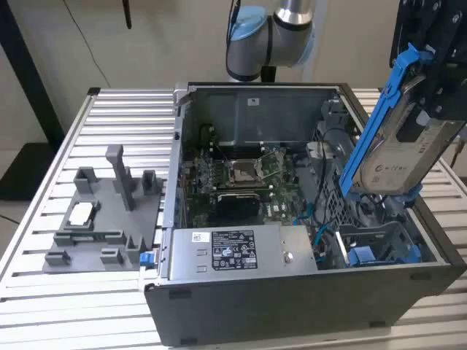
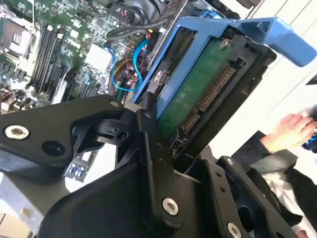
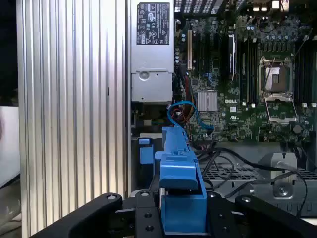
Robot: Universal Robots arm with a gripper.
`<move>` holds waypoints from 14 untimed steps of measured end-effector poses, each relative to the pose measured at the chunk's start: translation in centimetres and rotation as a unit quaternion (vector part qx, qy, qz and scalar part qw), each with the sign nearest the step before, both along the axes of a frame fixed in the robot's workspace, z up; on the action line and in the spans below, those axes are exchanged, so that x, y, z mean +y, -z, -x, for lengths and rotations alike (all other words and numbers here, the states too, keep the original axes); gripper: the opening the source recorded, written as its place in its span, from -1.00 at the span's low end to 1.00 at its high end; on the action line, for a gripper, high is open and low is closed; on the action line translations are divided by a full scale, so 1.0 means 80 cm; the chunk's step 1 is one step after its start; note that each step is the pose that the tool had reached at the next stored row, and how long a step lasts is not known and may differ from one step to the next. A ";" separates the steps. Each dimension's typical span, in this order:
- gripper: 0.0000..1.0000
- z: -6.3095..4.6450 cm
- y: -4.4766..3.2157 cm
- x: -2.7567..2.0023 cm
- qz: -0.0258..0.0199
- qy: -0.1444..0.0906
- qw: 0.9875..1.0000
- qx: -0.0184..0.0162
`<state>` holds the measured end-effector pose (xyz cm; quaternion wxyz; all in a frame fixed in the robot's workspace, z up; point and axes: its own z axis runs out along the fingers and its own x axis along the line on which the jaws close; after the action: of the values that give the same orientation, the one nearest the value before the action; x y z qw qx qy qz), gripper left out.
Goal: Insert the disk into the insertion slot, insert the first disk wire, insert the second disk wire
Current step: 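Insert the disk into the insertion slot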
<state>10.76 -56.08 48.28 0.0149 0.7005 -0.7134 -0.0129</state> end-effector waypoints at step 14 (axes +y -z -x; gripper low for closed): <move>-0.35 0.000 0.0001 -0.0019 0.000 0.000 1.000 0.000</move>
<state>10.76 -56.23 48.27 0.0149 0.7005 -0.7134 -0.0128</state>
